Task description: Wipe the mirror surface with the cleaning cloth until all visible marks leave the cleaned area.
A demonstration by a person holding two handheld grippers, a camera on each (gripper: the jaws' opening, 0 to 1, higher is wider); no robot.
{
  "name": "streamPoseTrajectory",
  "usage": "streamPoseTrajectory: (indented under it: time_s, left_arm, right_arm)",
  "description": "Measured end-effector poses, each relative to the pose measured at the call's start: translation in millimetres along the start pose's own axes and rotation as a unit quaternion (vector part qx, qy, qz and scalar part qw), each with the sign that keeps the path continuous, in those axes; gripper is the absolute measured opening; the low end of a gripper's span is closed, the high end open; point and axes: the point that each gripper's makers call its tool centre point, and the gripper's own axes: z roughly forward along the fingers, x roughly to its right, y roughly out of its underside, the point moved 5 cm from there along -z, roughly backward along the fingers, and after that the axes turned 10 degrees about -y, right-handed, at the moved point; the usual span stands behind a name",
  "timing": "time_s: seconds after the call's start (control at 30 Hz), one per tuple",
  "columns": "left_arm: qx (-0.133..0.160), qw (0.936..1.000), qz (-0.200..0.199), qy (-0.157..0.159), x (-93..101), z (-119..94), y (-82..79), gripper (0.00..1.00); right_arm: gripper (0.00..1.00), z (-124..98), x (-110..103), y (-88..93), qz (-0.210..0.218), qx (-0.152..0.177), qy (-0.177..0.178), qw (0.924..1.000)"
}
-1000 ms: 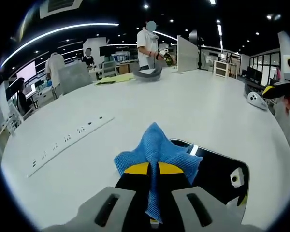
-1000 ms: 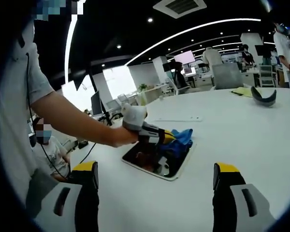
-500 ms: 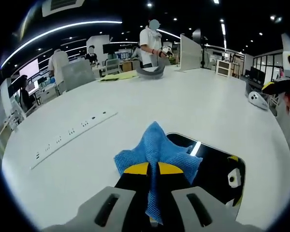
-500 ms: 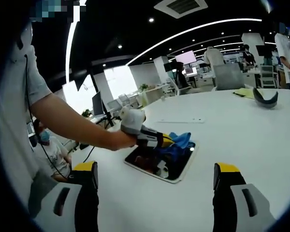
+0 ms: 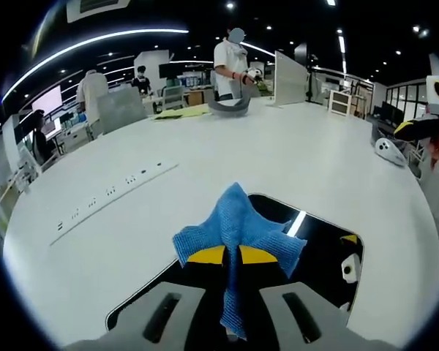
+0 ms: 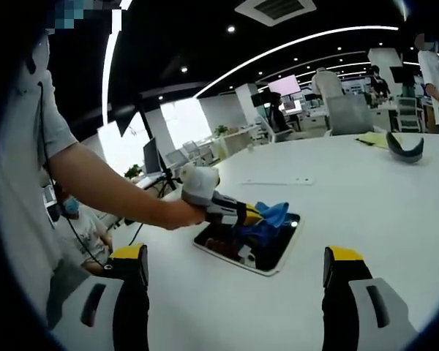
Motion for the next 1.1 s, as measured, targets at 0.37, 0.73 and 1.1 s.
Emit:
streamPoseTrajectory:
  time_s: [0.37, 0.73, 1.1]
  left_arm:
    - [-0.004, 1.0000, -0.007, -0.005, 5.9, -11.8, 7.1, 0.03]
    - [-0.007, 0.9998, -0.019, -0.009, 11.1, -20.4, 13.7, 0.03]
    - [-0.008, 0.9995, -0.027, -0.011, 22.6, -30.4, 19.4, 0.03]
  right_arm:
    - [1.00, -2.4, -4.2, -3.4, -0.004, 0.001, 0.000, 1.0000]
    - [1.00, -6.8, -8.2, -6.6, -0.010, 0.001, 0.000, 0.9999]
    - [1.00, -11.4, -11.3, -6.7, -0.011, 0.002, -0.001, 0.9999]
